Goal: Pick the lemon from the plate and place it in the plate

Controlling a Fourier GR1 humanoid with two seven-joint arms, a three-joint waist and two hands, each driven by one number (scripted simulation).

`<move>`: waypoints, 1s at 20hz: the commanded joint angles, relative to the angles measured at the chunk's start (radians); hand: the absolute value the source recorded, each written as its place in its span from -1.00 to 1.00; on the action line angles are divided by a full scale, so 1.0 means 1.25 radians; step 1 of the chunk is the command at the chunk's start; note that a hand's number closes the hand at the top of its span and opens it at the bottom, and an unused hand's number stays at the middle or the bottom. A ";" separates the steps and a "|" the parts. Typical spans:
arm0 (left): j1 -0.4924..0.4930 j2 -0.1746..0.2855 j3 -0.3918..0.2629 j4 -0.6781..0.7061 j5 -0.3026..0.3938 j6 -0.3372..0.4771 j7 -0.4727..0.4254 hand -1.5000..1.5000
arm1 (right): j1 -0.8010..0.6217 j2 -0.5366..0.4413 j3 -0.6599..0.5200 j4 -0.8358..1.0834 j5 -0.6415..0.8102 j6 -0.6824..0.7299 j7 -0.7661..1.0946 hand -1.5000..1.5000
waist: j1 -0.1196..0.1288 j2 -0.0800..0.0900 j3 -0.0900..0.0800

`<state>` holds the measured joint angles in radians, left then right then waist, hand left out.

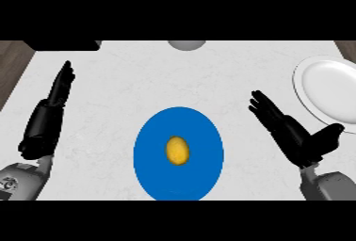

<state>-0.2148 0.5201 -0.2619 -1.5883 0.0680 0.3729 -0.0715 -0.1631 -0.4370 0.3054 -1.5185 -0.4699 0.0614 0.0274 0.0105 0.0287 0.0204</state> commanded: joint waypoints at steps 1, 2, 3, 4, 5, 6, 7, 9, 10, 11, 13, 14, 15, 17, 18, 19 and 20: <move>-0.036 -0.014 -0.016 0.018 -0.005 -0.036 0.007 0.00 | -0.083 0.056 0.013 0.142 -0.039 0.028 0.086 -1.00 | 0.006 -0.016 -0.016; -0.015 -0.009 -0.035 0.000 0.013 -0.067 -0.004 0.00 | -0.084 0.060 0.030 0.159 -0.081 0.036 0.169 -1.00 | 0.021 -0.012 -0.016; -0.039 0.004 -0.034 -0.022 0.024 -0.090 0.001 0.00 | -0.106 0.096 0.046 0.192 -0.104 0.015 0.232 -1.00 | 0.040 -0.007 -0.016; -0.062 0.000 -0.040 -0.020 0.034 -0.110 -0.005 0.00 | -0.115 0.111 0.050 0.235 -0.132 0.016 0.283 -1.00 | 0.056 0.006 -0.016; -0.041 -0.016 -0.065 -0.037 0.045 -0.126 -0.020 0.00 | -0.099 0.121 0.061 0.264 -0.159 0.024 0.334 -1.00 | 0.068 0.010 -0.017; -0.064 -0.015 -0.074 -0.052 0.049 -0.143 -0.012 0.00 | -0.116 0.123 0.058 0.288 -0.193 0.033 0.395 -1.00 | 0.078 0.017 -0.016; -0.046 -0.036 -0.103 -0.039 0.065 -0.163 -0.009 0.00 | -0.192 -0.032 0.181 0.246 0.050 0.097 0.354 -1.00 | 0.102 0.009 -0.025; -0.054 -0.040 -0.110 -0.041 0.084 -0.189 -0.003 0.00 | -0.277 -0.014 0.217 0.284 0.084 0.117 0.404 -1.00 | 0.101 0.003 -0.020; -0.070 -0.041 -0.103 -0.024 0.089 -0.195 0.005 0.00 | -0.319 0.002 0.239 0.299 0.103 0.143 0.408 -1.00 | 0.090 0.003 -0.019; -0.075 -0.031 -0.101 -0.035 0.095 -0.208 0.012 0.00 | -0.360 0.000 0.252 0.318 0.127 0.162 0.419 -1.00 | 0.094 -0.001 -0.018; -0.076 -0.042 -0.106 -0.013 0.097 -0.213 0.010 0.00 | -0.436 0.004 0.300 0.322 0.204 0.184 0.416 -1.00 | 0.082 -0.004 -0.018; -0.069 -0.046 -0.091 0.011 0.099 -0.208 -0.012 0.00 | -0.463 0.024 0.321 0.338 0.228 0.191 0.430 -1.00 | 0.069 -0.005 -0.019; -0.062 -0.032 -0.081 0.008 0.111 -0.224 -0.010 0.00 | -0.514 0.074 0.321 0.364 0.222 0.185 0.478 -1.00 | 0.069 -0.009 -0.018; -0.063 -0.028 -0.066 0.001 0.122 -0.230 0.006 0.00 | -0.590 0.163 0.315 0.430 0.215 0.184 0.538 -1.00 | 0.051 -0.013 -0.017; -0.063 -0.030 -0.054 0.023 0.127 -0.237 -0.016 0.00 | -0.619 0.185 0.324 0.473 0.227 0.202 0.541 -1.00 | 0.051 -0.010 -0.018; -0.005 -0.036 -0.084 -0.005 0.100 -0.220 -0.034 0.00 | -0.624 0.230 0.340 0.491 0.248 0.182 0.548 -1.00 | 0.050 -0.015 -0.017; -0.049 -0.024 -0.055 -0.039 0.120 -0.222 0.032 0.00 | -0.649 0.207 0.317 0.538 0.244 0.237 0.523 -1.00 | 0.034 -0.017 -0.016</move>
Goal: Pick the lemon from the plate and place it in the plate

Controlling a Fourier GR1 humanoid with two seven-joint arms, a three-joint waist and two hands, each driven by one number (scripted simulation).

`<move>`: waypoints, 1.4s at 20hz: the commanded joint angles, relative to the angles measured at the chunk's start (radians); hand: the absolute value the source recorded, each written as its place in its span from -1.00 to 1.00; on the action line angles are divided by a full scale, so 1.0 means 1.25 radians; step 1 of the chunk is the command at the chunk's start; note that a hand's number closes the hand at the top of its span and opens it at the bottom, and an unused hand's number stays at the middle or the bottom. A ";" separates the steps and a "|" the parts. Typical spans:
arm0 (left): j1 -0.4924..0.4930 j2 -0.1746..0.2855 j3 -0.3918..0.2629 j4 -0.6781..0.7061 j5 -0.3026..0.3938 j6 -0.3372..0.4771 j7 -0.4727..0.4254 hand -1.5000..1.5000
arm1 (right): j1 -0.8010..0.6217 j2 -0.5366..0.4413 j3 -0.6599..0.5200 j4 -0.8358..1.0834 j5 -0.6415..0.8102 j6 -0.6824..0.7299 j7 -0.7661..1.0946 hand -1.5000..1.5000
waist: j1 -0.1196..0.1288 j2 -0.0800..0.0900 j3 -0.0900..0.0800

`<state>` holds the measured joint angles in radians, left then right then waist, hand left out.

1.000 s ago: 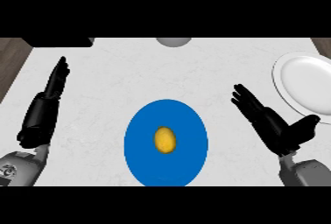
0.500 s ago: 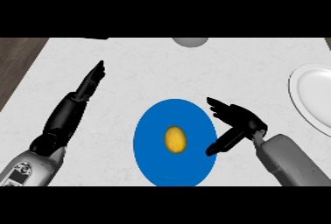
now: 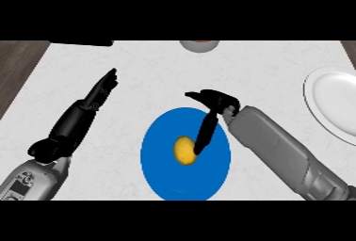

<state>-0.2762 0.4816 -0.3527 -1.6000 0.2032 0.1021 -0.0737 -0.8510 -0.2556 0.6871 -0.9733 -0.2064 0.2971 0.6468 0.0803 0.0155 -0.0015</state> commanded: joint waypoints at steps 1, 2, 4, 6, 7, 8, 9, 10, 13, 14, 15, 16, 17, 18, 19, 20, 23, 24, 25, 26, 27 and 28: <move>-0.008 0.022 0.038 -0.008 0.028 -0.027 0.030 0.00 | -0.156 0.092 -0.012 0.135 0.004 0.069 0.088 -1.00 | -0.019 -0.004 0.001; -0.003 0.031 0.056 0.019 0.036 -0.050 0.011 0.00 | -0.136 0.112 -0.001 0.168 0.018 0.074 0.082 -1.00 | -0.031 -0.005 0.001; -0.010 0.005 0.043 0.036 0.009 -0.029 -0.010 0.00 | -0.192 0.178 -0.047 0.241 -0.036 0.093 0.155 -1.00 | -0.029 -0.002 0.000; 0.015 0.012 0.046 0.022 0.007 -0.031 -0.006 0.00 | -0.233 0.193 -0.095 0.259 -0.094 0.138 0.243 -1.00 | -0.035 -0.007 0.000; 0.039 0.013 0.053 0.029 0.012 -0.046 -0.047 0.00 | -0.232 0.190 -0.107 0.303 -0.098 0.160 0.225 -1.00 | -0.033 -0.005 0.000; 0.038 0.031 0.067 0.003 0.023 -0.050 -0.003 0.00 | -0.221 0.171 -0.111 0.314 -0.105 0.208 0.214 -1.00 | -0.036 -0.007 0.001; 0.019 0.018 0.062 0.019 0.022 -0.055 -0.010 0.00 | -0.257 0.200 -0.132 0.328 -0.142 0.227 0.277 -1.00 | -0.037 -0.006 0.001; 0.001 0.001 0.049 0.005 0.002 -0.030 0.007 0.00 | -0.275 0.193 -0.141 0.371 -0.148 0.263 0.264 -1.00 | -0.032 -0.003 0.001; 0.019 0.027 0.066 -0.047 0.024 -0.044 0.053 0.00 | -0.324 0.182 -0.148 0.440 -0.166 0.310 0.297 -1.00 | -0.020 -0.004 0.001; 0.080 0.029 0.066 -0.020 0.016 -0.065 -0.033 0.00 | -0.332 0.181 -0.138 0.429 -0.159 0.323 0.307 -1.00 | -0.028 -0.006 0.000; 0.070 0.035 0.075 -0.062 0.024 -0.051 0.016 0.00 | -0.326 0.157 -0.125 0.444 -0.146 0.345 0.300 -1.00 | -0.028 -0.008 0.001; 0.032 -0.005 0.055 0.007 -0.006 -0.041 -0.011 0.00 | -0.351 0.185 -0.122 0.482 -0.131 0.329 0.277 -1.00 | -0.033 -0.001 0.000; -0.012 0.004 0.075 -0.010 0.014 -0.047 0.036 0.00 | -0.373 0.186 -0.137 0.511 -0.139 0.323 0.285 -1.00 | -0.033 -0.001 0.001; 0.012 0.008 0.080 0.003 0.005 -0.046 0.024 0.00 | -0.360 0.201 -0.125 0.502 -0.132 0.326 0.295 -1.00 | -0.041 -0.005 0.001; 0.040 0.000 0.065 -0.023 -0.004 -0.043 0.007 0.00 | -0.381 0.176 -0.142 0.552 -0.134 0.339 0.266 -1.00 | -0.026 -0.001 0.001; -0.018 0.008 0.098 0.027 0.018 -0.068 0.019 0.00 | -0.393 0.180 -0.146 0.555 -0.139 0.347 0.279 -1.00 | -0.039 -0.002 0.001; 0.055 -0.001 0.066 -0.044 -0.012 -0.052 0.021 0.00 | -0.369 0.158 -0.139 0.600 -0.107 0.343 0.216 -1.00 | -0.031 -0.004 0.001; 0.040 -0.016 0.070 -0.016 -0.024 -0.045 0.010 0.00 | -0.374 0.176 -0.137 0.613 -0.096 0.336 0.195 -1.00 | -0.032 -0.002 0.001; 0.037 0.016 0.119 -0.007 0.016 -0.078 0.013 0.00 | -0.343 0.167 -0.131 0.598 -0.091 0.367 0.189 -1.00 | -0.041 -0.005 0.001; 0.063 0.004 0.097 -0.029 -0.001 -0.073 0.006 0.00 | -0.383 0.181 -0.155 0.636 -0.098 0.334 0.182 -1.00 | -0.029 -0.002 0.001; 0.053 -0.024 0.076 -0.049 -0.021 -0.042 0.033 0.00 | -0.361 0.173 -0.154 0.632 -0.102 0.379 0.191 -1.00 | -0.037 -0.005 0.001; 0.050 0.000 0.106 -0.010 -0.004 -0.082 -0.004 0.00 | -0.376 0.186 -0.161 0.648 -0.103 0.379 0.188 -1.00 | -0.033 -0.002 0.001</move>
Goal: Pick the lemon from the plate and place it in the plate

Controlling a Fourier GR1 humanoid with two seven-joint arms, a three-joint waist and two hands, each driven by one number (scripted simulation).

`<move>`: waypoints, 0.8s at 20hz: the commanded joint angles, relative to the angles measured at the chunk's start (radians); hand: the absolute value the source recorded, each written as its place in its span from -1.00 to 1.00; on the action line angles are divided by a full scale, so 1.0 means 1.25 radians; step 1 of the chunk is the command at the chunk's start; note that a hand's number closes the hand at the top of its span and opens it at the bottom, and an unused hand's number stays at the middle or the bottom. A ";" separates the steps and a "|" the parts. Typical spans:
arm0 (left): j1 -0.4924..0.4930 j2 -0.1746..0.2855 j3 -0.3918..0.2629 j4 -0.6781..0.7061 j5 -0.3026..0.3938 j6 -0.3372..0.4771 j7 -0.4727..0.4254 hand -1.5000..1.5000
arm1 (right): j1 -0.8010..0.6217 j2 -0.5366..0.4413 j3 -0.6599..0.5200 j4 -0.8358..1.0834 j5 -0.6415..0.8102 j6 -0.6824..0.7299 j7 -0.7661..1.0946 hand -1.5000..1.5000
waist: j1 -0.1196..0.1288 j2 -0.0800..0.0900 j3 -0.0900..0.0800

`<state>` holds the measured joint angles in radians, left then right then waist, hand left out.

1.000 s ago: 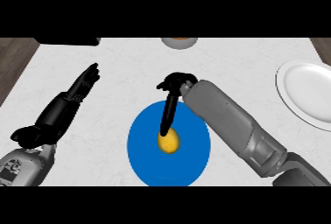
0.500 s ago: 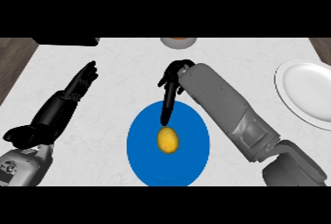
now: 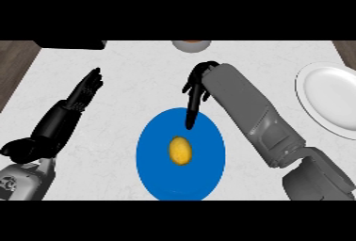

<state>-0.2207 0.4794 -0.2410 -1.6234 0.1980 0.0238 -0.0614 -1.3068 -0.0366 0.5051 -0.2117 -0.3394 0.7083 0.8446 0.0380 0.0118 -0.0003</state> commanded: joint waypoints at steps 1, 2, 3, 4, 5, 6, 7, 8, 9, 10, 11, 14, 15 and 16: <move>-0.011 0.016 0.023 0.000 0.003 -0.034 0.004 0.00 | -0.020 0.007 -0.020 0.047 0.004 0.062 0.028 -1.00 | 0.001 0.001 0.000; 0.001 -0.042 -0.025 -0.004 -0.033 0.011 0.008 0.00 | -0.021 0.017 -0.025 0.048 0.001 0.064 0.024 -1.00 | -0.002 0.001 0.000; 0.014 -0.001 0.016 -0.026 -0.007 -0.011 0.021 0.00 | -0.019 0.026 -0.014 0.052 0.015 0.067 0.019 -1.00 | 0.003 0.000 0.000; 0.004 -0.030 -0.010 -0.007 -0.029 -0.005 -0.002 0.00 | -0.009 0.027 -0.010 0.061 0.023 0.078 0.004 -1.00 | 0.002 0.002 0.000; -0.035 -0.025 0.015 0.028 -0.026 -0.007 0.013 0.00 | -0.033 0.028 -0.023 0.066 0.013 0.093 0.029 -1.00 | -0.005 0.001 0.000; 0.023 -0.001 0.022 -0.013 -0.010 -0.032 -0.001 0.00 | 0.029 0.025 0.008 0.054 0.049 0.093 -0.028 -1.00 | -0.002 -0.001 0.000; -0.007 -0.018 0.024 0.048 -0.016 -0.043 -0.033 0.00 | 0.015 0.029 -0.003 0.027 0.021 0.093 0.020 -1.00 | 0.002 0.001 0.000; -0.003 -0.050 -0.012 -0.016 -0.040 0.003 0.025 0.00 | 0.034 0.029 0.004 0.002 0.013 0.093 0.041 -1.00 | 0.007 -0.002 0.000; 0.012 -0.003 0.036 0.004 -0.001 -0.050 -0.002 0.00 | 0.037 0.029 0.006 0.017 0.019 0.119 0.031 -1.00 | 0.005 -0.002 0.000; 0.011 -0.005 0.024 -0.009 -0.012 -0.056 -0.004 0.00 | 0.042 0.029 0.005 0.013 0.008 0.086 0.040 -1.00 | 0.016 0.001 0.000; -0.002 -0.041 0.005 0.011 -0.045 -0.018 -0.003 0.00 | 0.052 0.029 0.010 0.001 0.006 0.099 0.037 -1.00 | 0.014 0.001 0.000; 0.047 -0.018 0.041 0.031 -0.021 -0.060 -0.062 0.00 | 0.098 0.029 0.030 -0.019 0.011 0.119 0.035 -1.00 | 0.007 -0.002 0.000; -0.027 -0.033 0.042 0.073 -0.030 -0.055 -0.033 0.00 | 0.098 0.029 0.038 -0.052 -0.012 0.126 0.082 -1.00 | 0.004 -0.002 -0.001; -0.031 -0.042 0.031 0.049 -0.037 -0.047 -0.001 0.00 | 0.120 0.029 0.052 -0.052 0.003 0.109 0.048 -1.00 | 0.005 -0.001 0.000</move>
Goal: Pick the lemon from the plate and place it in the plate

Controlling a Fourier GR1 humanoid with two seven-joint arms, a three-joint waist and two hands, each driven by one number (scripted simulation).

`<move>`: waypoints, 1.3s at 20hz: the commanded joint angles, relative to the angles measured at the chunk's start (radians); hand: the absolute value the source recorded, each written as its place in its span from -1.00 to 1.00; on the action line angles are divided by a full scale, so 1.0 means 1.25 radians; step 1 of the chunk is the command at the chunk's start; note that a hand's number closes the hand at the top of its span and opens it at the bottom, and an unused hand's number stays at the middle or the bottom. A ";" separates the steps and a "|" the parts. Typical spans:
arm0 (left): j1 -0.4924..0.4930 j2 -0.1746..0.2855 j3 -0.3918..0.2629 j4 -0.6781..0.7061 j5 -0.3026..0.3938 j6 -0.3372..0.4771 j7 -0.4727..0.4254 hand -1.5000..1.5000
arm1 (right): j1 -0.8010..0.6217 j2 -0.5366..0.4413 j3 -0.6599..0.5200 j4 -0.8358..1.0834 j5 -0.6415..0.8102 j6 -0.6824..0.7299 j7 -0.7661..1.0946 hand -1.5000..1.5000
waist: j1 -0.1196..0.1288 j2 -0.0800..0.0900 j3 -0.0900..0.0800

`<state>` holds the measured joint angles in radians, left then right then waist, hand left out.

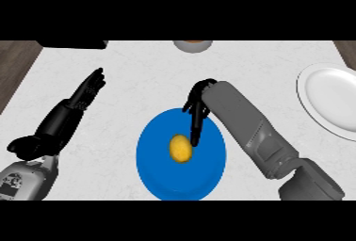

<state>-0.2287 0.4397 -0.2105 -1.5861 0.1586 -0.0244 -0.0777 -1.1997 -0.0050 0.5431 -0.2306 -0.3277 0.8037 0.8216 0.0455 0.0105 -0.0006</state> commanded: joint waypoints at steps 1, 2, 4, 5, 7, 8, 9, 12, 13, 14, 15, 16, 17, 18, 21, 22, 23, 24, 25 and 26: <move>0.005 -0.035 -0.030 -0.029 -0.020 0.007 0.027 0.00 | 0.053 0.004 0.027 -0.047 -0.019 0.027 0.075 -1.00 | 0.004 -0.002 0.000; 0.007 -0.007 0.014 -0.020 -0.005 -0.004 0.020 0.00 | 0.063 0.004 0.036 -0.041 -0.006 0.033 0.074 -1.00 | -0.004 -0.003 0.000; 0.020 0.009 0.029 -0.019 0.007 -0.033 0.002 0.00 | 0.101 0.004 0.052 -0.100 -0.053 0.014 0.097 -1.00 | 0.006 -0.003 0.000; -0.008 -0.014 0.005 -0.028 -0.014 -0.008 0.042 0.00 | 0.105 0.004 0.068 -0.103 -0.062 0.015 0.106 -1.00 | 0.011 -0.001 0.000; -0.033 -0.023 0.005 -0.035 -0.015 -0.005 0.074 0.00 | 0.139 0.004 0.090 -0.170 -0.099 0.003 0.144 -1.00 | -0.004 -0.007 0.000; 0.032 -0.048 -0.019 -0.053 -0.042 0.021 0.038 0.00 | 0.104 0.003 0.084 -0.145 -0.108 0.025 0.151 -1.00 | 0.002 -0.005 0.000; -0.003 -0.037 0.003 0.013 -0.029 -0.011 0.008 0.00 | 0.146 0.003 0.119 -0.194 -0.126 0.002 0.158 -1.00 | 0.001 -0.004 0.000; -0.010 -0.026 0.026 0.020 -0.026 -0.020 0.013 0.00 | 0.122 0.003 0.114 -0.144 -0.134 0.048 0.166 -1.00 | -0.013 -0.003 0.000; -0.007 -0.016 0.030 -0.014 -0.015 -0.026 0.042 0.00 | 0.159 0.003 0.143 -0.195 -0.149 0.026 0.176 -1.00 | -0.011 -0.007 0.000; -0.002 -0.037 0.024 -0.029 -0.029 0.002 0.043 0.00 | 0.183 0.003 0.159 -0.179 -0.111 0.032 0.120 -1.00 | -0.014 -0.006 0.000; 0.007 -0.006 0.043 -0.028 -0.002 -0.045 0.029 0.00 | 0.172 0.003 0.169 -0.177 -0.129 0.014 0.124 -1.00 | 0.000 -0.003 0.000; -0.036 -0.036 0.030 0.014 -0.027 -0.024 0.030 0.00 | 0.176 0.003 0.177 -0.227 -0.171 -0.004 0.174 -1.00 | -0.010 -0.004 0.000; -0.015 -0.049 0.016 -0.003 -0.045 -0.007 0.032 0.00 | 0.158 0.003 0.179 -0.215 -0.169 -0.021 0.174 -1.00 | -0.007 -0.004 0.000; -0.009 -0.037 0.029 -0.024 -0.026 -0.020 0.038 0.00 | 0.172 0.003 0.198 -0.194 -0.141 -0.001 0.142 -1.00 | -0.004 -0.003 0.000; 0.013 -0.058 0.012 0.034 -0.065 -0.012 -0.017 0.00 | 0.199 0.003 0.216 -0.235 -0.172 0.027 0.113 1.00 | -0.008 -0.001 0.000; 0.018 -0.013 0.066 -0.010 -0.017 -0.042 -0.001 0.00 | 0.202 0.002 0.215 -0.235 -0.120 0.043 0.043 1.00 | -0.014 -0.004 0.001; 0.038 -0.041 0.022 -0.073 -0.043 -0.018 0.039 0.00 | 0.192 0.002 0.225 -0.257 -0.107 0.015 0.021 1.00 | -0.008 -0.006 0.001; -0.014 -0.061 0.023 0.036 -0.068 -0.013 -0.002 0.00 | 0.214 0.002 0.256 -0.315 -0.113 -0.031 0.023 1.00 | -0.015 -0.003 0.000; 0.029 -0.050 0.029 -0.016 -0.056 -0.024 0.012 0.00 | 0.211 0.002 0.231 -0.288 -0.087 -0.003 0.012 1.00 | -0.021 -0.006 0.001; 0.024 -0.043 0.046 -0.019 -0.041 -0.030 0.021 0.00 | 0.217 0.002 0.248 -0.280 -0.082 -0.028 -0.004 1.00 | -0.011 -0.004 0.001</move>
<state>-0.2102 0.3855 -0.1710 -1.6004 0.1019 -0.0526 -0.0595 -1.0025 -0.0474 0.8114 -0.5717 -0.4433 0.7790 0.8541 0.0271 -0.0156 -0.0056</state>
